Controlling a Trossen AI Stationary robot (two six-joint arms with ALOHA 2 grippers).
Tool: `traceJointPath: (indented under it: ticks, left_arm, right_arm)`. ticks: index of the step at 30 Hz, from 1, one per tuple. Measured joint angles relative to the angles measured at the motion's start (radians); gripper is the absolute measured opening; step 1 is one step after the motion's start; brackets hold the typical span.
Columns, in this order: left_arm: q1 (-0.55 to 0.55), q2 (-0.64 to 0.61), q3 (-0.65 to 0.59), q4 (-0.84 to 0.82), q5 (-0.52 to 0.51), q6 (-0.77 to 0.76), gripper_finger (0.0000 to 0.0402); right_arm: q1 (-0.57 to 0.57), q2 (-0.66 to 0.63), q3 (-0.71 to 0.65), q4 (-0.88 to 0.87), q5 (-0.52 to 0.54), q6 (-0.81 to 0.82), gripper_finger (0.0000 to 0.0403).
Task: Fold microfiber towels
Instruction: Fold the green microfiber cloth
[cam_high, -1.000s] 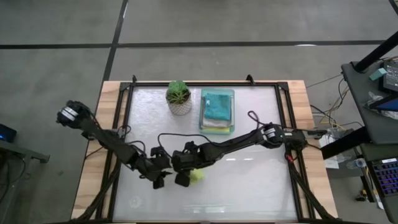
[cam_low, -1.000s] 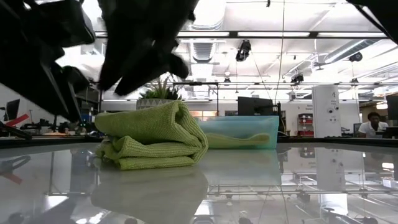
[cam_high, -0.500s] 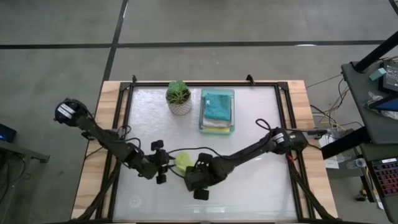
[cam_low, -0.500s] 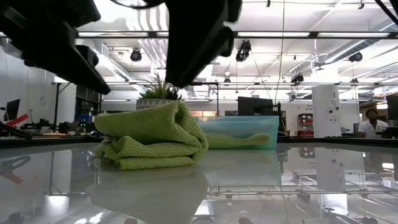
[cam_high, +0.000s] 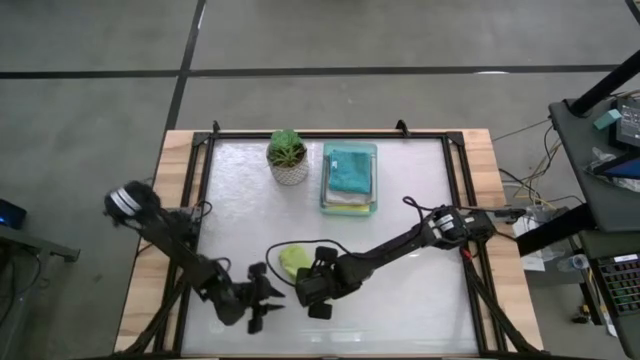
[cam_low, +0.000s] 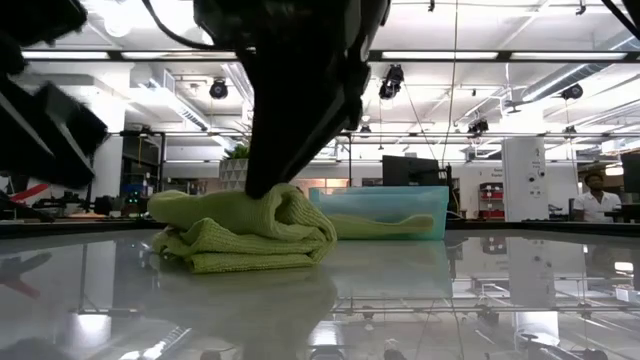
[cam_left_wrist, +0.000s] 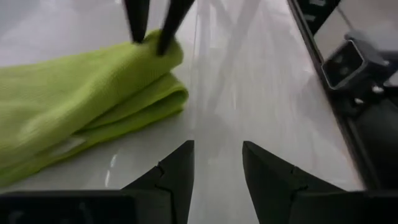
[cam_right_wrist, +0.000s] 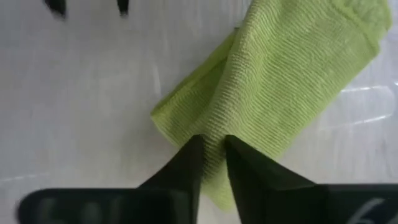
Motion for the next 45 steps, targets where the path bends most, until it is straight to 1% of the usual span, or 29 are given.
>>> traceJointPath:
  ticks: [2, 4, 7, 12, 15, 17, 20, 26, 31, 36, 40, 45]
  left_arm:
    - [0.012, 0.087, 0.019, 0.080, -0.031, 0.024, 0.0121]
    - [0.025, 0.151, 0.049, 0.083, -0.041, 0.039, 0.0121]
    - [0.042, 0.206, 0.078, 0.084, -0.044, 0.043, 0.0121]
    - [0.060, 0.216, 0.071, 0.084, -0.055, 0.049, 0.0121]
    - [0.062, 0.216, 0.065, 0.084, -0.100, 0.073, 0.0121]
    - [0.064, 0.215, 0.064, 0.085, -0.123, 0.092, 0.0121]
    - [0.069, 0.215, 0.061, 0.085, -0.123, 0.097, 0.0121]
    - [0.070, 0.218, 0.049, 0.085, -0.114, 0.092, 0.0121]
    - [0.070, 0.221, 0.049, 0.086, -0.095, 0.092, 0.0121]
    - [0.070, 0.214, 0.049, 0.083, -0.079, 0.091, 0.0121]
    - [0.070, 0.178, 0.047, 0.059, 0.010, 0.088, 0.0121]
    - [0.065, 0.078, 0.049, -0.095, 0.116, 0.033, 0.0121]
  right_arm:
    - [0.000, 0.000, -0.015, 0.015, -0.001, -0.001, 0.0049]
    - [-0.002, 0.000, -0.033, 0.036, -0.002, -0.001, 0.0021]
    - [-0.005, 0.000, -0.048, 0.069, -0.016, -0.002, 0.0012]
    - [-0.013, 0.000, -0.039, 0.091, -0.027, -0.012, 0.0009]
    - [-0.020, 0.000, -0.025, 0.092, -0.032, -0.013, 0.0009]
    - [-0.027, 0.000, -0.023, 0.110, -0.064, -0.016, 0.0009]
    - [-0.035, 0.000, -0.023, 0.149, -0.106, -0.016, 0.0009]
    - [-0.048, 0.000, -0.023, 0.249, -0.125, -0.016, 0.0009]
    - [-0.060, 0.010, -0.035, 0.322, -0.127, -0.015, 0.0009]
    - [-0.063, 0.073, -0.038, 0.353, -0.135, -0.017, 0.0009]
    - [-0.068, 0.083, -0.035, 0.357, -0.148, -0.028, 0.0009]
    - [-0.074, 0.092, -0.037, 0.351, -0.143, -0.054, 0.0009]
